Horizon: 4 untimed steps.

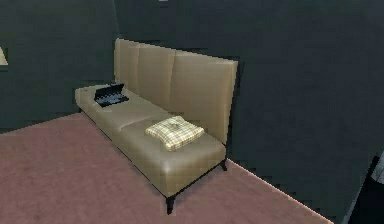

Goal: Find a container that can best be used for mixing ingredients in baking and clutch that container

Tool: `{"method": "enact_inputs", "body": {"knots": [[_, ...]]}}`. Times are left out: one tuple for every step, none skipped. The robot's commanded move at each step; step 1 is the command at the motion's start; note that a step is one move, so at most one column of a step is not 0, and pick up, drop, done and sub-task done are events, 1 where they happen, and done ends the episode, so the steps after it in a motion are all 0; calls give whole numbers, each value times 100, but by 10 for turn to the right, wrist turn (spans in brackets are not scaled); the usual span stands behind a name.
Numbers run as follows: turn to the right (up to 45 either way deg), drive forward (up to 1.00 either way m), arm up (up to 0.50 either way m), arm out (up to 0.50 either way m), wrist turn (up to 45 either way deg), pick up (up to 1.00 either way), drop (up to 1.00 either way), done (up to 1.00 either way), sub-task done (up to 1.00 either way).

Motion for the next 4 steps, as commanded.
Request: {"method": "enact_inputs", "body": {"knots": [[0, 0, 0, 0, 450, 0, 0, 0, 0], [0, 0, 0, 0, 420, 0, 0, 0, 0], [0, 0, -30, 0, 0, 0, 0, 0, 0], [0, 0, 0, 0, 0, 100, 0, 0, 0]]}}
